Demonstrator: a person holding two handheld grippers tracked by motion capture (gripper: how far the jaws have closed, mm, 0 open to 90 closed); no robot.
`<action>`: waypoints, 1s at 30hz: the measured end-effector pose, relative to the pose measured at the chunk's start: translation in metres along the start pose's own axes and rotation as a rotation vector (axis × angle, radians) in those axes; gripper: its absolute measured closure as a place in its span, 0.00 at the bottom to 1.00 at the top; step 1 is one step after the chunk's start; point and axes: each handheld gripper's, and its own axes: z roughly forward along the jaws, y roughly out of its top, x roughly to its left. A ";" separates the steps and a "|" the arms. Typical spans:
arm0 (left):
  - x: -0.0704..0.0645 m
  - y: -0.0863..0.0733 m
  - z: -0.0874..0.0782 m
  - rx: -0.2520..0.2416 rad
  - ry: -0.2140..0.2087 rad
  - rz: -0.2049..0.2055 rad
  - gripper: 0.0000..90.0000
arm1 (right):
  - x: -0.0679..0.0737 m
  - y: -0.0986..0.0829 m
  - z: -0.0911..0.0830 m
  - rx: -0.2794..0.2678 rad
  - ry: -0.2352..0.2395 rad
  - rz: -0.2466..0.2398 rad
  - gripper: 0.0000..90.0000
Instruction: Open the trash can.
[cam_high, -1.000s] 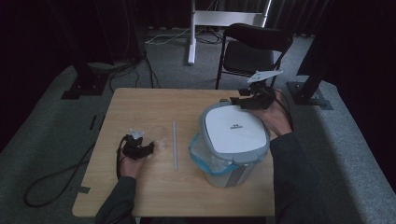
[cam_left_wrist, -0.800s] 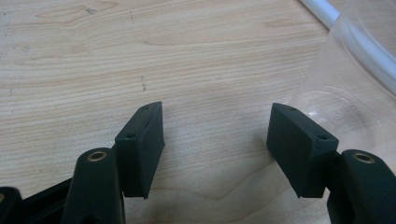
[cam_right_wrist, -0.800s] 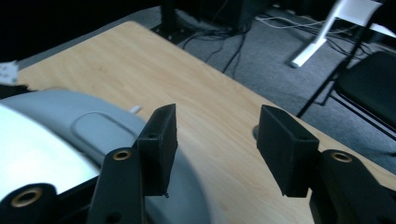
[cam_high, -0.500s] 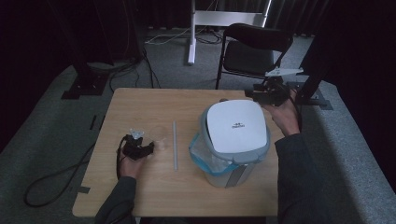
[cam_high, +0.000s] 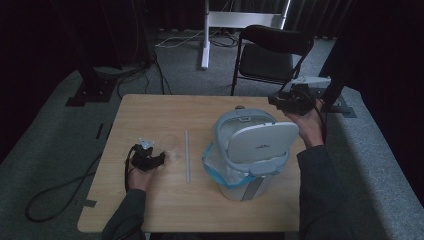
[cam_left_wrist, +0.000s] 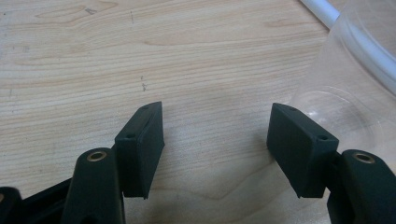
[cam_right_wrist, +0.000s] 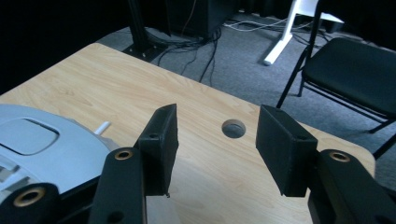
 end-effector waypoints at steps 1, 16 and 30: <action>0.000 0.000 0.000 0.000 0.000 0.001 0.40 | 0.000 -0.001 0.000 0.001 -0.003 0.000 0.52; 0.000 0.000 0.000 0.000 -0.001 0.001 0.40 | -0.010 -0.029 0.006 -0.004 -0.093 0.022 0.51; 0.000 0.000 0.000 0.001 0.000 0.001 0.40 | -0.017 -0.061 0.012 -0.002 -0.146 0.061 0.50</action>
